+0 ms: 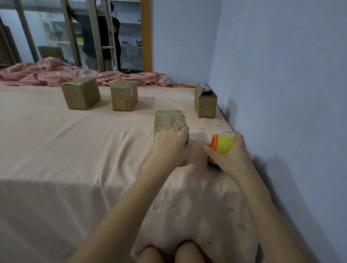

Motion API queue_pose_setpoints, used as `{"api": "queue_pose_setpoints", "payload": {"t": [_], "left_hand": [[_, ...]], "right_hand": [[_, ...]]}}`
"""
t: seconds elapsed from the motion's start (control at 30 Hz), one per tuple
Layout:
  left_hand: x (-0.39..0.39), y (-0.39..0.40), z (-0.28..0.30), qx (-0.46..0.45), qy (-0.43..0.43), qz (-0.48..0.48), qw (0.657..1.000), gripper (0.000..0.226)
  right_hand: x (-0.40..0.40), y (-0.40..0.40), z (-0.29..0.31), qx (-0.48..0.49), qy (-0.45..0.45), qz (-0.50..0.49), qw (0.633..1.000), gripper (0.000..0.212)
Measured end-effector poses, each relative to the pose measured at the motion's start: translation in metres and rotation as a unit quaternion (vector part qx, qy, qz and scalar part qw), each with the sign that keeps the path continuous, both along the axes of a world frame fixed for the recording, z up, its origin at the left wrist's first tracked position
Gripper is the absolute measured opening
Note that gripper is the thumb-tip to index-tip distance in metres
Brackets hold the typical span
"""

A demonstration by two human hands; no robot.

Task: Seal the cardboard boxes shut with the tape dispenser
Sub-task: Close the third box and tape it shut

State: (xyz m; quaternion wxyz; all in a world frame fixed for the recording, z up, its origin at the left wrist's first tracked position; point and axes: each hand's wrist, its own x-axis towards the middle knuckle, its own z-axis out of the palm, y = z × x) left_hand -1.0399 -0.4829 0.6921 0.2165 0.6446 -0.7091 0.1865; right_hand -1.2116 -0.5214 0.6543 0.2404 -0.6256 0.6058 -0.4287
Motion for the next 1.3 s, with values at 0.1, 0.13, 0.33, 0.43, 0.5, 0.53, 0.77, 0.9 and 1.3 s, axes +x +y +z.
{"api": "queue_pose_setpoints", "payload": {"t": [0.1,0.13,0.33,0.43,0.5,0.53,0.77,0.9,1.3], "left_hand": [[0.0,0.0,0.0,0.003,0.004,-0.001,1.0,0.042],[0.0,0.0,0.0,0.004,0.005,-0.002,1.0,0.041],[-0.003,0.001,-0.006,-0.027,0.001,-0.021,0.999,0.038],[-0.004,0.001,-0.005,-0.027,0.027,-0.043,0.998,0.038],[-0.002,-0.001,-0.002,-0.017,0.036,-0.043,0.998,0.04],[-0.002,-0.001,-0.001,-0.01,0.034,-0.035,0.999,0.04],[0.01,-0.002,-0.002,-0.038,0.004,-0.065,0.997,0.036],[0.027,0.003,-0.008,-0.073,0.027,-0.079,0.994,0.06],[0.036,0.02,-0.05,0.07,0.652,-0.172,0.735,0.055]], "right_hand": [[0.013,0.0,0.001,-0.01,0.089,-0.038,0.995,0.098],[0.014,-0.001,0.0,-0.022,0.099,-0.045,0.994,0.091],[0.011,-0.005,-0.008,-0.066,0.055,-0.016,0.996,0.076],[0.009,-0.007,-0.007,-0.062,0.058,-0.008,0.996,0.073],[0.008,-0.009,-0.002,-0.034,0.091,0.0,0.995,0.077],[0.009,-0.008,0.0,-0.021,0.115,-0.005,0.993,0.082],[0.045,0.018,0.024,-0.232,0.04,0.069,0.969,0.059],[0.066,0.018,0.024,-0.07,-0.158,0.188,0.967,0.048],[0.09,0.015,-0.016,-0.013,-0.275,0.24,0.931,0.062]]}}
